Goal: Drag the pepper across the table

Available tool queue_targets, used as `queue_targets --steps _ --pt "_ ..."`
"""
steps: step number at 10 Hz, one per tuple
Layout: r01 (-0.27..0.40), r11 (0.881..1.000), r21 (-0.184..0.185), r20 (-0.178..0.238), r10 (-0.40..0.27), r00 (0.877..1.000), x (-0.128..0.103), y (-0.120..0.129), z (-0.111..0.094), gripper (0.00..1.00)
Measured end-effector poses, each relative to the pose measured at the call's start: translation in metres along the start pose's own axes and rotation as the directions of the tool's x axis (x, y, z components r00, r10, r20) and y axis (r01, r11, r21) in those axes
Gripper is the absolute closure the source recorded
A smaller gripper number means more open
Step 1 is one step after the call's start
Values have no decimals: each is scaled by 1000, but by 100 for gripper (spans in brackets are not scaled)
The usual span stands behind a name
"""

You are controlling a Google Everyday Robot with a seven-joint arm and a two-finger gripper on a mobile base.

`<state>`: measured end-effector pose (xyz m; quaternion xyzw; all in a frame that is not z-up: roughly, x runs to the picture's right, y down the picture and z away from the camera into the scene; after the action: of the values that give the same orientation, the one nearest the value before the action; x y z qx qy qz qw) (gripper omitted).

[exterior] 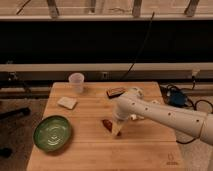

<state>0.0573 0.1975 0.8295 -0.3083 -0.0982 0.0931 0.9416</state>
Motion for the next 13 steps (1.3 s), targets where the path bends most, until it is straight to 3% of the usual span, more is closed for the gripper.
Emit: queue_targets --steps 13 --pt "-45 999 0 5 45 999 6 -2 6 20"
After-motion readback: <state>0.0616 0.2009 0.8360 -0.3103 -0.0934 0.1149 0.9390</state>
